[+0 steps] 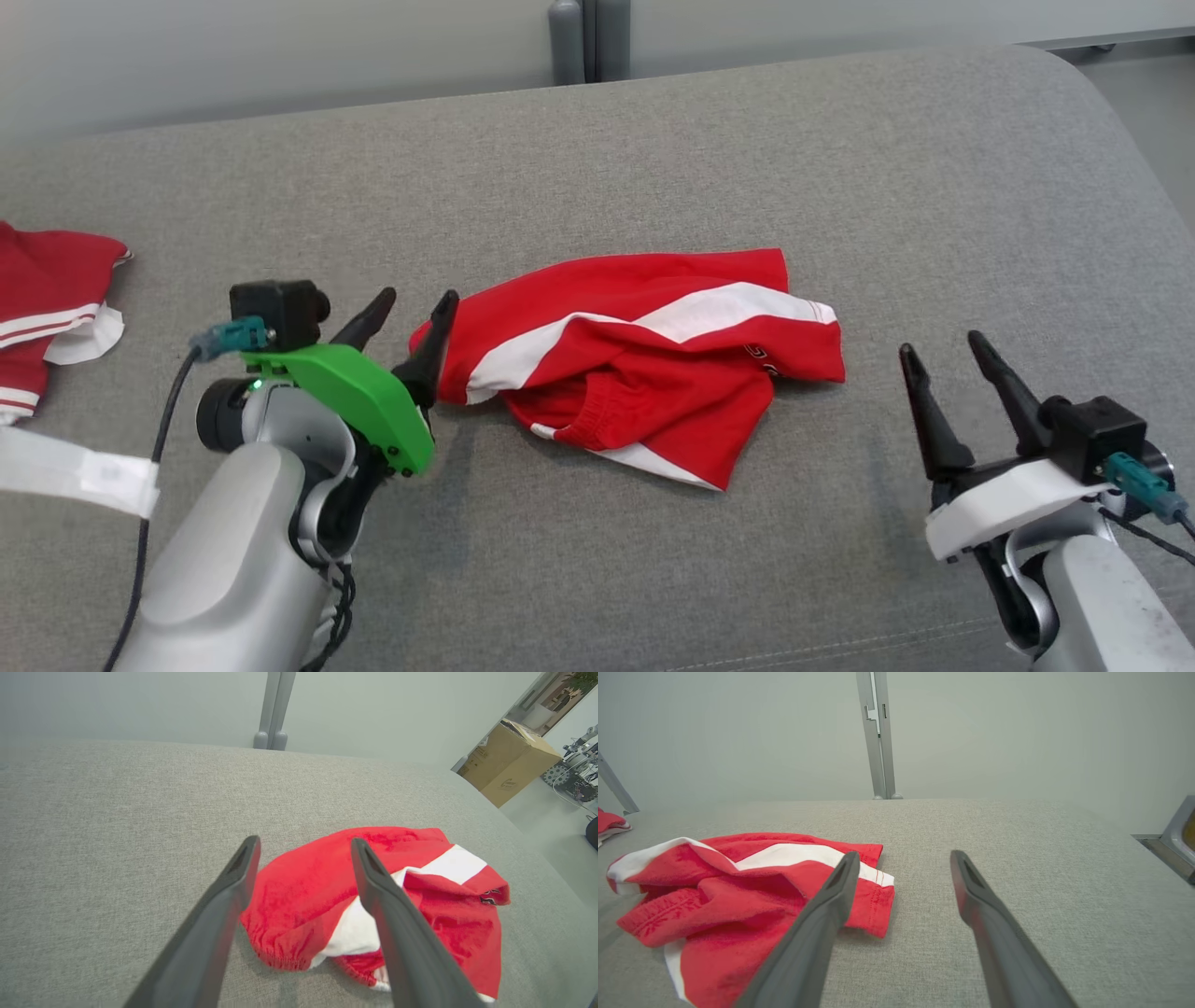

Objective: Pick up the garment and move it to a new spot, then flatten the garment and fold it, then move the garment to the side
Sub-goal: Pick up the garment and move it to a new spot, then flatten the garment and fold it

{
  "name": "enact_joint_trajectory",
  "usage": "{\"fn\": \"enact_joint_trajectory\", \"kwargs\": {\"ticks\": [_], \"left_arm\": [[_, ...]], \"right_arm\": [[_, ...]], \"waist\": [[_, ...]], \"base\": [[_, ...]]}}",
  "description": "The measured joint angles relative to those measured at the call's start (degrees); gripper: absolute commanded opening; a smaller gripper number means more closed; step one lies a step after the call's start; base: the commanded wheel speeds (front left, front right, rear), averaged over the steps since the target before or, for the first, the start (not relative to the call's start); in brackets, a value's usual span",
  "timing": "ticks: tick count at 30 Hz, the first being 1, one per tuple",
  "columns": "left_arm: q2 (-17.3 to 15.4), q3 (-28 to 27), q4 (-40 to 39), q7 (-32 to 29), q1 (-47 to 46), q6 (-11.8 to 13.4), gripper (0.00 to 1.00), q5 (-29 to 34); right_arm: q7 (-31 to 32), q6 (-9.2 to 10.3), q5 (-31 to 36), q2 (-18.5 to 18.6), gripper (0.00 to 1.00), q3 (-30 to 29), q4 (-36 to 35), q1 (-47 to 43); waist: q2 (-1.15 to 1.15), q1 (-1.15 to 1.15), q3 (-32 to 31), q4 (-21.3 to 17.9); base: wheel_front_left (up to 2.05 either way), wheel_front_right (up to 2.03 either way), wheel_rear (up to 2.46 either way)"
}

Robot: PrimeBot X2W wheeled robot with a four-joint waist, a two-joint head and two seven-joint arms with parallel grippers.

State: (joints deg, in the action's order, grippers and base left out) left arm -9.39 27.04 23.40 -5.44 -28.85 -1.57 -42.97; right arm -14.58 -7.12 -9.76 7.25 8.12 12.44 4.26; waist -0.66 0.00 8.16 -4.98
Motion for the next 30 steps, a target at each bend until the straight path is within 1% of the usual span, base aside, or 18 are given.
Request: {"fn": "enact_joint_trajectory", "kwargs": {"ticks": [3, 7, 10, 13, 18, 24, 30], "left_arm": [[0.19, 0.22, -1.05, 3.58, 2.70, 0.02, 1.00, 0.81], [0.64, 0.85, -2.53, 6.22, 5.63, 0.07, 1.00, 1.41], [0.82, 1.53, -3.07, 6.45, 8.11, 0.08, 1.00, 1.41], [0.83, 2.18, -3.63, 6.97, 9.48, 0.13, 1.00, 1.41], [0.67, 2.37, -5.34, 7.61, 10.12, 0.62, 1.00, 1.89], [0.76, 3.18, -7.92, 8.60, 10.12, 0.62, 1.00, 2.61], [0.58, 3.15, -9.26, 9.11, 10.24, 0.81, 1.00, 3.00]], "right_arm": [[0.00, 0.00, -0.44, 0.74, 1.00, -2.24, 0.93, 0.05], [0.00, 0.00, -1.55, 2.03, 1.00, -2.93, 4.33, 0.59], [1.23, 0.00, -3.26, 2.54, 1.00, -2.20, 8.02, 1.90], [2.97, 0.00, -4.64, 2.70, 1.00, -2.10, 9.91, 4.11], [5.90, 0.00, -7.59, 2.67, 1.00, -1.46, 12.15, 9.72], [10.89, 0.00, -11.62, 2.77, 1.00, -1.59, 17.31, 12.73], [12.41, 0.00, -13.95, 2.81, 1.00, -0.21, 19.46, 15.13]], "waist": [[0.00, 0.00, 0.05, 0.46], [0.00, 0.00, 0.23, 1.33], [0.00, 0.00, 0.52, 2.06], [0.00, 0.00, 0.94, 2.82], [0.00, 0.00, 1.96, 3.95], [0.00, 0.00, 3.65, 5.81], [0.00, 0.00, 5.11, 7.47]], "base": [[0.00, 0.00, 0.00], [0.00, 0.00, 0.00], [0.00, 0.00, 0.00], [0.00, 0.00, 0.00], [0.00, 0.00, 0.00], [0.00, 0.00, 0.00], [0.00, 0.00, 0.00]]}}
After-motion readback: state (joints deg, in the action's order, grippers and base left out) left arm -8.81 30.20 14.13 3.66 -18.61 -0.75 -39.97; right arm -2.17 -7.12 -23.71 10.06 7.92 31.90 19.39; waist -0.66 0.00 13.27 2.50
